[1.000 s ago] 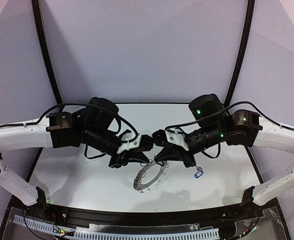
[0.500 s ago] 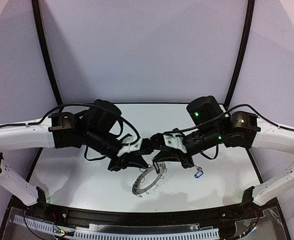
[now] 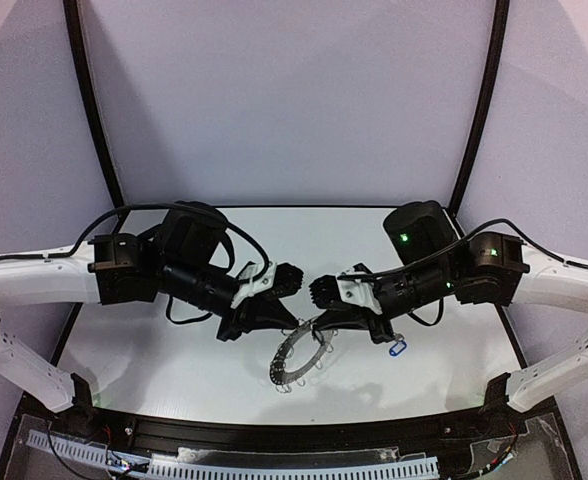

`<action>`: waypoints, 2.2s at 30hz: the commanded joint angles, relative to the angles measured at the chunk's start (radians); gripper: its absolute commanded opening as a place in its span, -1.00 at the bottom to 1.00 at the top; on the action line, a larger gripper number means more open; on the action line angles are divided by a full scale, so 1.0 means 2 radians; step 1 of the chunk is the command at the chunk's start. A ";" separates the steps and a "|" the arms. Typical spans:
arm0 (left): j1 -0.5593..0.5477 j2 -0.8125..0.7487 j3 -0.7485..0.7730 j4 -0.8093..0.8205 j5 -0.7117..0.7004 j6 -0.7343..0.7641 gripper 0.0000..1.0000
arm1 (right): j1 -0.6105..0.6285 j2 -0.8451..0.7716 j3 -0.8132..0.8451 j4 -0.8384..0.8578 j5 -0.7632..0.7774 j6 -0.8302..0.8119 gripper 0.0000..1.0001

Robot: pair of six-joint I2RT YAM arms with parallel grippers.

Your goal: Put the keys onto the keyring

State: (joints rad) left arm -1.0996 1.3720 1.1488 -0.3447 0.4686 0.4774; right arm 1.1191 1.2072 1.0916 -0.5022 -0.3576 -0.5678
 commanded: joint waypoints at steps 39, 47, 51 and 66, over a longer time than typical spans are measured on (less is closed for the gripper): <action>0.000 -0.008 0.009 0.014 0.013 -0.012 -0.98 | 0.024 -0.014 -0.011 0.057 0.011 -0.004 -1.00; 0.000 -0.011 0.008 0.011 0.016 -0.011 -0.98 | 0.025 -0.020 -0.014 0.059 0.044 -0.002 -1.00; 0.000 -0.014 0.003 0.015 0.014 -0.013 -0.98 | 0.025 -0.028 -0.020 0.058 0.046 0.003 -1.00; 0.000 -0.012 0.003 0.016 0.011 -0.009 -0.98 | 0.025 -0.044 -0.021 0.052 0.067 0.013 -1.00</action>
State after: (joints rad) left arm -1.0977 1.3708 1.1492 -0.3222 0.4751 0.4614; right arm 1.1625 1.1534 1.0615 -0.4187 -0.2527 -0.5636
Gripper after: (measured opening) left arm 0.011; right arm 0.006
